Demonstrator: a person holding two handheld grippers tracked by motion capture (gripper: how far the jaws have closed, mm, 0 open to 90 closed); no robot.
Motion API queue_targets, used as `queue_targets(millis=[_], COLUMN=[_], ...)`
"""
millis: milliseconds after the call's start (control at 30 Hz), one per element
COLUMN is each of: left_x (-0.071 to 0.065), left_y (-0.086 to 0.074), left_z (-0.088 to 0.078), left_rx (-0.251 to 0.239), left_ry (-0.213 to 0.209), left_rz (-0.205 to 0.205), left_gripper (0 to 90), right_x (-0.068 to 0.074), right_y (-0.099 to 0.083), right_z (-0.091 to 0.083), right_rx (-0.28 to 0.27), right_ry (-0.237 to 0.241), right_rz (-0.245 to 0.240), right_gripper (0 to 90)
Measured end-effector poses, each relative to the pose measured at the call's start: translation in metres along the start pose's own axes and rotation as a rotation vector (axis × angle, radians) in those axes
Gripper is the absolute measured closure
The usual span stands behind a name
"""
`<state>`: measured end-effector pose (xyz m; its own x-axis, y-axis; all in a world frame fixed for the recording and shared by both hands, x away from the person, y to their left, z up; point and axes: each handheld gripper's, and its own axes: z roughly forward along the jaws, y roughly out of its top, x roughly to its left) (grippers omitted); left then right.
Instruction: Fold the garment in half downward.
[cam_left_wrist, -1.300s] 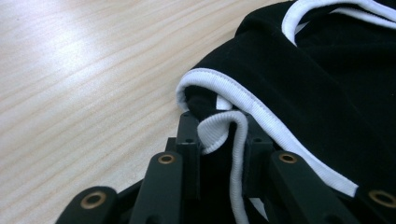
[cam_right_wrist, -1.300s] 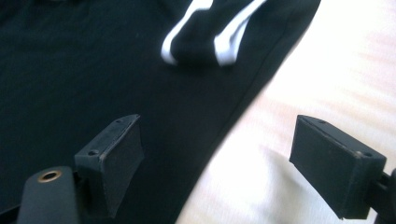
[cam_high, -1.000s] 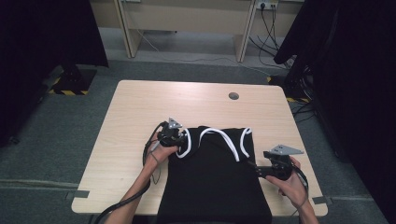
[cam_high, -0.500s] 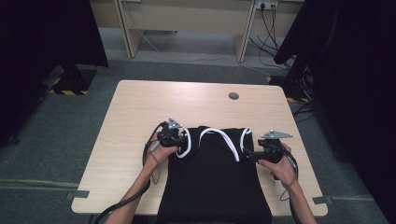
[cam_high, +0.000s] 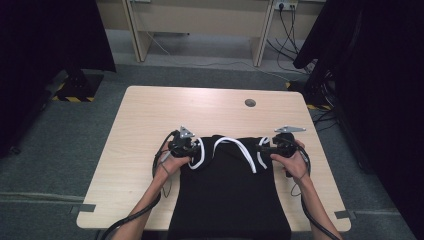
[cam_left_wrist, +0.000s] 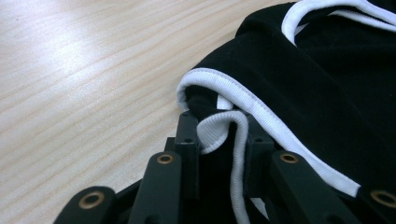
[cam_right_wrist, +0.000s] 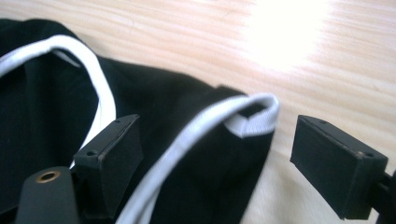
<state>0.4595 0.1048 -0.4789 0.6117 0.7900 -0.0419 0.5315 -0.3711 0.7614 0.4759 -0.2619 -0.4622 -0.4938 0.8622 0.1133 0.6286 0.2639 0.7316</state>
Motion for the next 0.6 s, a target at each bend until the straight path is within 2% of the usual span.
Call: queue_targets(millis=[233,300,333,400,467,600], left_x=[0.0,0.0,0.0,0.0,0.0,-0.001], left_y=[0.0,-0.001,-0.001,-0.001,0.0,-0.001], left_z=[0.0,0.0,0.0,0.0,0.0,0.0], left_rx=[-0.004,-0.005,-0.006,-0.005,-0.005,-0.007], left_ry=[0.001,0.002,0.003,0.002,0.003,0.007], left_rz=[0.0,-0.001,-0.001,-0.001,-0.001,0.001], left_gripper=[73.1,73.1,73.1,73.1,73.1,73.1], right_x=[-0.003,-0.004,-0.004,-0.003,0.0,0.002], right_y=[0.009,0.01,0.01,0.011,0.01,0.009], right_z=[0.018,0.023,0.026,0.028,0.027,0.023], right_rx=[0.023,0.036,0.045,0.035,0.035,0.044], right_ry=[-0.006,-0.015,-0.014,-0.025,-0.012,-0.004], right_rz=[0.015,0.013,0.01,-0.028,-0.058,-0.078], right_gripper=[17.1,19.8,22.8,29.3,40.7,64.3])
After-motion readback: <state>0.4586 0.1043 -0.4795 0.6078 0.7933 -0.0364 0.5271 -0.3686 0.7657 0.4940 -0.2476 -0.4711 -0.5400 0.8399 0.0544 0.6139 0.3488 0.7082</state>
